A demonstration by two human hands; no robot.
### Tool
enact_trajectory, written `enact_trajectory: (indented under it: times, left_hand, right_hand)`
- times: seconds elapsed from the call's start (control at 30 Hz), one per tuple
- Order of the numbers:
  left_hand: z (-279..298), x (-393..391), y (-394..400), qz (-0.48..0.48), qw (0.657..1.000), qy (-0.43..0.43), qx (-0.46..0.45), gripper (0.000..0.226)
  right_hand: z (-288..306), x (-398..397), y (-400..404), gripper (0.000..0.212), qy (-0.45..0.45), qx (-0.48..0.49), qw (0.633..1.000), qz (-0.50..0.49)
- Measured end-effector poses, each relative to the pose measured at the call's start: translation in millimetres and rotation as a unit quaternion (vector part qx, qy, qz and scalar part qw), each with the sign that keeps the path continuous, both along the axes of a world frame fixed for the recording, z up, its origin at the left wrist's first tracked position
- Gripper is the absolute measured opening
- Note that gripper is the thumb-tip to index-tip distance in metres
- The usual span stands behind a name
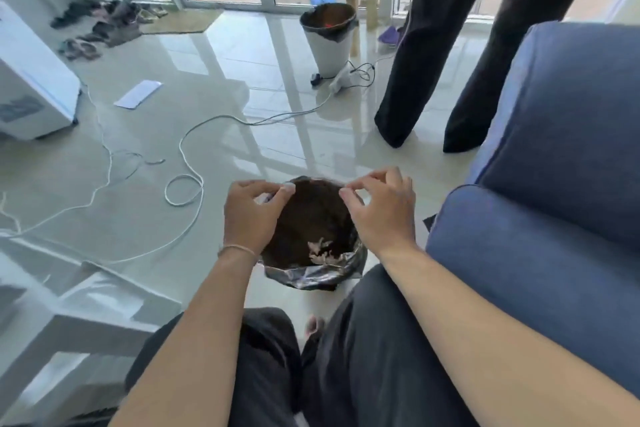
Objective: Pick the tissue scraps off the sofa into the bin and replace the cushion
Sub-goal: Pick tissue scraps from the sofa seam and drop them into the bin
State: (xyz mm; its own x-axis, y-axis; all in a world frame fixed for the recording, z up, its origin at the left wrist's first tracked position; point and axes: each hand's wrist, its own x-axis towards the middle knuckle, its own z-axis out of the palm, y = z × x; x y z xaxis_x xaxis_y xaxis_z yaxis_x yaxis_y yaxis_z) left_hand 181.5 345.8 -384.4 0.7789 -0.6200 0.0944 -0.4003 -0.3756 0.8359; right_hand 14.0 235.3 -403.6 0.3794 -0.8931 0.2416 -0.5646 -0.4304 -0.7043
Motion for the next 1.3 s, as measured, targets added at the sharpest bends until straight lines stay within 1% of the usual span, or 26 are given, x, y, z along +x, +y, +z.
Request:
enact_trajectory:
  times: [0.07, 0.13, 0.23, 0.3, 0.4, 0.5, 0.57, 0.7, 0.83, 0.9, 1.0, 1.07, 1.2, 1.3]
  left_hand:
    - [-6.6, 18.1, 4.9, -0.012, 0.998, -0.045, 0.041, 0.012]
    - [-15.7, 30.8, 11.3, -0.051, 0.991, -0.085, 0.093, 0.018]
    - [-21.4, 42.0, 16.4, -0.095, 0.976, -0.127, 0.147, 0.006]
    - [-19.9, 51.0, 14.3, -0.113, 0.970, -0.148, 0.159, 0.006]
    - [-14.4, 66.4, 7.5, -0.108, 0.970, -0.144, 0.161, 0.006]
    - [-11.9, 79.4, 0.9, -0.090, 0.976, -0.139, 0.138, 0.006]
    - [-12.8, 82.6, -3.2, -0.083, 0.978, -0.145, 0.127, 0.007]
    - [-20.7, 78.0, -8.3, -0.066, 0.975, -0.138, 0.162, 0.010]
    - [-23.9, 76.3, -12.6, -0.049, 0.976, -0.139, 0.159, 0.011]
    - [-24.9, 76.0, -14.0, -0.050, 0.975, -0.139, 0.165, 0.015]
    - [-26.2, 73.2, -15.8, -0.061, 0.971, -0.133, 0.188, 0.029]
    - [-25.8, 72.0, -17.4, -0.072, 0.969, -0.131, 0.196, 0.034]
    - [-23.7, 71.4, -19.7, -0.080, 0.970, -0.123, 0.194, 0.039]
    - [-22.8, 70.0, -21.7, -0.078, 0.972, -0.120, 0.187, 0.039]
  right_hand:
    - [-5.3, 16.7, -2.5, 0.023, 0.042, -0.009, 0.999, 0.005]
    - [-10.5, 32.5, -2.9, 0.023, 0.076, -0.018, 0.997, 0.024]
    - [-15.3, 54.1, -1.1, 0.016, 0.090, -0.016, 0.995, 0.046]
    - [-18.2, 68.4, -1.4, 0.012, 0.090, -0.005, 0.995, 0.045]
    - [-26.3, 85.7, -4.1, 0.012, 0.089, 0.027, 0.995, 0.034]
    - [-35.9, 93.7, -9.0, 0.013, 0.087, 0.046, 0.995, 0.020]
    - [-39.9, 96.0, -12.9, 0.013, 0.092, 0.046, 0.995, 0.017]
    - [-44.3, 95.5, -15.7, 0.011, 0.096, 0.045, 0.994, 0.024]
    - [-44.8, 96.0, -16.0, 0.012, 0.091, 0.038, 0.995, 0.029]
    - [-44.6, 96.8, -15.5, 0.012, 0.087, 0.039, 0.995, 0.031]
    - [-45.7, 96.3, -15.2, 0.014, 0.092, 0.045, 0.994, 0.039]
    - [-46.7, 95.8, -15.4, 0.015, 0.095, 0.044, 0.994, 0.042]
    - [-48.3, 96.3, -15.5, 0.015, 0.094, 0.043, 0.994, 0.047]
    - [-49.2, 97.1, -15.5, 0.015, 0.092, 0.044, 0.994, 0.049]
